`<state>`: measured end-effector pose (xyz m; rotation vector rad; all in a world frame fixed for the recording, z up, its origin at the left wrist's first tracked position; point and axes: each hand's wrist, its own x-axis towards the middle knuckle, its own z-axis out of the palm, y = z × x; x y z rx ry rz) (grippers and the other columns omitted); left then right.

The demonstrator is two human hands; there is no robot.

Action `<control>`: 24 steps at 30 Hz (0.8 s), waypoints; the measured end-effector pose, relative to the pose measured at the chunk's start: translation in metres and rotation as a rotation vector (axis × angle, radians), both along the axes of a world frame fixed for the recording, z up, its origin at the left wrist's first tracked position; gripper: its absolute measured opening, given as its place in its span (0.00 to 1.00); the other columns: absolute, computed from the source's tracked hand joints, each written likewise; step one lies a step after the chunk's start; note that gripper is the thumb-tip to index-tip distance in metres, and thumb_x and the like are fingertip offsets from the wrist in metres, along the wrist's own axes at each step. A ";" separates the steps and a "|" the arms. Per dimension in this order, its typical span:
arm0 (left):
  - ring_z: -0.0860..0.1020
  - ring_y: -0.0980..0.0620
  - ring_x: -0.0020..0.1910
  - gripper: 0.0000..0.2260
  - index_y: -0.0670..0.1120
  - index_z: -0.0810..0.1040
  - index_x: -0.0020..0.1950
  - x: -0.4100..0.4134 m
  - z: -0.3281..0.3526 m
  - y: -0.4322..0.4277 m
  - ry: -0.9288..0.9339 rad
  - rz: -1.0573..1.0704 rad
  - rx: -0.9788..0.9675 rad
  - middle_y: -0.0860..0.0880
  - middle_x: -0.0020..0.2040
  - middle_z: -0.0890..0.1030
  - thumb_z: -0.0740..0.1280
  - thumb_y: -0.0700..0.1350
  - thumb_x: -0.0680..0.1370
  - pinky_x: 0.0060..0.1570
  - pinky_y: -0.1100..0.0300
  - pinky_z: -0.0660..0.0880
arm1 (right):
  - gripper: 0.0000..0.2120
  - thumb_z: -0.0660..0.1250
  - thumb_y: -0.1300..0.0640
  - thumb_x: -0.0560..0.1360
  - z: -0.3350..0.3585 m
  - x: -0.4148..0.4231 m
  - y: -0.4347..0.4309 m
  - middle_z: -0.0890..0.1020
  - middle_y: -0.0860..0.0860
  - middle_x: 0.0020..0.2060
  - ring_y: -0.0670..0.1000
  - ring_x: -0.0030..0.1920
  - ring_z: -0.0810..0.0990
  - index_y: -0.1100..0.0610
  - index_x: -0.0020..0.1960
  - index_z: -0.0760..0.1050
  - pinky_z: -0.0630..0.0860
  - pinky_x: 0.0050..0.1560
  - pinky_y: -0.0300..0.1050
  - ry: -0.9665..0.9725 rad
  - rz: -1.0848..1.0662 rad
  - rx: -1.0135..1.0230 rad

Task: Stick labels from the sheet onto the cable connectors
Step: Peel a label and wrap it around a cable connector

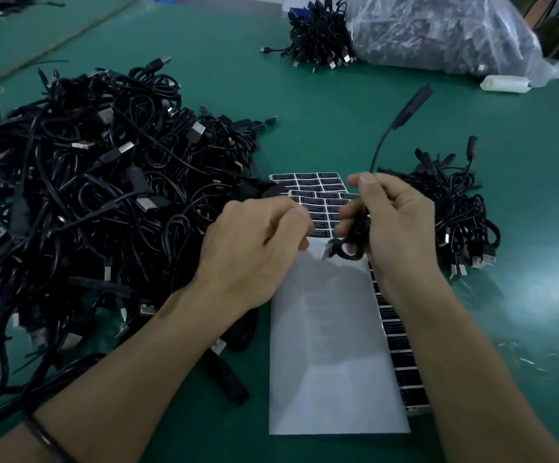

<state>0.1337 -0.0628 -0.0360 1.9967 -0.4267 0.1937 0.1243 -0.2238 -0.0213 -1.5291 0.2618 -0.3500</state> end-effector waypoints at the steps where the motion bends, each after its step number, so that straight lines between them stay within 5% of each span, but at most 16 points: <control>1: 0.82 0.46 0.36 0.23 0.47 0.83 0.38 -0.001 0.000 0.000 -0.024 -0.022 0.007 0.53 0.33 0.83 0.56 0.60 0.77 0.38 0.45 0.79 | 0.10 0.62 0.58 0.83 -0.002 -0.001 0.000 0.79 0.49 0.27 0.48 0.25 0.79 0.55 0.48 0.80 0.72 0.23 0.38 -0.014 -0.046 -0.021; 5: 0.82 0.51 0.34 0.20 0.52 0.82 0.39 -0.003 0.000 -0.001 -0.027 -0.045 0.011 0.54 0.33 0.83 0.62 0.66 0.75 0.36 0.46 0.79 | 0.07 0.63 0.57 0.82 -0.008 -0.004 -0.002 0.82 0.50 0.30 0.51 0.29 0.84 0.57 0.48 0.78 0.79 0.29 0.45 -0.019 -0.159 -0.085; 10: 0.79 0.50 0.30 0.06 0.54 0.83 0.40 -0.001 -0.001 -0.003 -0.042 0.005 -0.003 0.54 0.31 0.82 0.72 0.54 0.74 0.34 0.49 0.77 | 0.13 0.59 0.55 0.84 -0.006 -0.006 -0.003 0.82 0.52 0.30 0.52 0.29 0.83 0.58 0.46 0.78 0.78 0.28 0.43 -0.004 -0.111 -0.032; 13: 0.78 0.46 0.29 0.05 0.50 0.83 0.40 0.000 0.003 -0.001 -0.062 0.045 -0.151 0.50 0.30 0.81 0.72 0.43 0.76 0.30 0.57 0.75 | 0.10 0.62 0.58 0.82 -0.003 -0.005 -0.007 0.83 0.50 0.32 0.49 0.32 0.82 0.56 0.44 0.78 0.77 0.31 0.41 -0.060 -0.123 -0.023; 16: 0.77 0.39 0.30 0.04 0.47 0.81 0.38 0.001 0.009 0.000 -0.059 0.091 -0.328 0.43 0.31 0.80 0.69 0.40 0.72 0.28 0.52 0.72 | 0.07 0.65 0.65 0.79 0.000 -0.003 -0.013 0.84 0.49 0.34 0.46 0.36 0.80 0.54 0.50 0.77 0.76 0.37 0.39 -0.098 -0.101 0.104; 21: 0.69 0.50 0.27 0.08 0.49 0.79 0.37 0.000 0.015 0.000 -0.098 0.144 -0.484 0.47 0.27 0.75 0.65 0.36 0.69 0.25 0.52 0.66 | 0.03 0.67 0.61 0.80 0.004 -0.003 -0.017 0.83 0.50 0.33 0.47 0.32 0.79 0.54 0.48 0.76 0.76 0.35 0.40 -0.102 -0.072 0.425; 24: 0.66 0.60 0.23 0.11 0.48 0.80 0.36 0.003 0.015 0.002 -0.110 0.175 -0.559 0.57 0.25 0.74 0.62 0.33 0.70 0.23 0.64 0.62 | 0.07 0.66 0.54 0.81 0.005 -0.004 -0.022 0.83 0.51 0.33 0.49 0.31 0.80 0.56 0.48 0.78 0.77 0.34 0.41 -0.087 -0.139 0.435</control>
